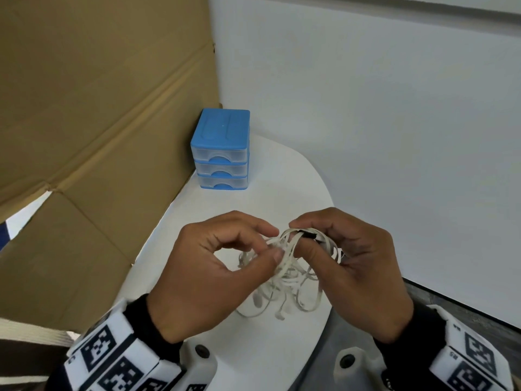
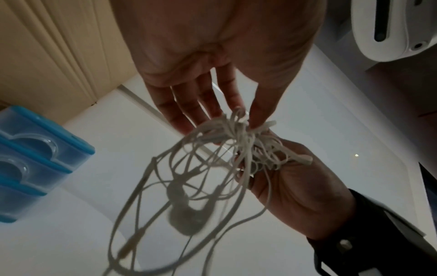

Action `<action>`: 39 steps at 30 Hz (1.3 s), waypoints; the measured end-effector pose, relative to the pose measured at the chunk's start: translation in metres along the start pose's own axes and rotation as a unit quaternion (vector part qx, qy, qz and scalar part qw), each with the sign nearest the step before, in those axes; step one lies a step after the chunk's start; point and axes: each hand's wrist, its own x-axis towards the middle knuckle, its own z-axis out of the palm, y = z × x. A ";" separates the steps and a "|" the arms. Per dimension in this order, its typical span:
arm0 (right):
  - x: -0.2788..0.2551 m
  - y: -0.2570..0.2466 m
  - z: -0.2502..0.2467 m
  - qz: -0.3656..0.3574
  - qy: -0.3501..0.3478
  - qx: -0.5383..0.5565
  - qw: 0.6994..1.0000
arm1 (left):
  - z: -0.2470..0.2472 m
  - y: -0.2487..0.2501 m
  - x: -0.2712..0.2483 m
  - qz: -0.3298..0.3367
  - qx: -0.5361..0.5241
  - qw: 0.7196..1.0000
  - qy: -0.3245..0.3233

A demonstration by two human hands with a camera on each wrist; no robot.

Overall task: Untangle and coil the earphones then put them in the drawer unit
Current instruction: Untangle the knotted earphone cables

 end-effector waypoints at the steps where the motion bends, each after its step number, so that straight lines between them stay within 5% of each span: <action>1: 0.000 0.001 0.000 0.000 0.001 -0.002 1.000 | 0.000 0.000 -0.001 -0.012 -0.007 1.000 0.005; 10: 0.001 -0.001 -0.002 0.044 -0.046 0.025 0.998 | -0.001 -0.002 0.002 0.015 0.059 0.997 0.049; 18: 0.008 0.011 -0.010 0.180 -0.119 -0.024 0.976 | -0.008 0.005 0.007 0.001 0.015 0.998 0.053; 24: 0.003 -0.006 0.000 0.120 -0.103 -0.025 0.987 | 0.003 0.007 0.001 0.029 0.094 0.995 -0.012; 30: 0.006 -0.006 0.000 0.174 -0.083 0.089 0.977 | 0.003 0.005 0.001 0.032 0.125 0.990 -0.048; 34: 0.010 -0.002 -0.006 0.219 -0.062 0.086 0.970 | 0.000 0.004 0.002 -0.026 0.091 0.991 -0.100; 39: 0.013 -0.005 -0.009 0.260 -0.108 0.127 0.951 | -0.012 -0.009 0.006 0.007 0.271 0.957 -0.103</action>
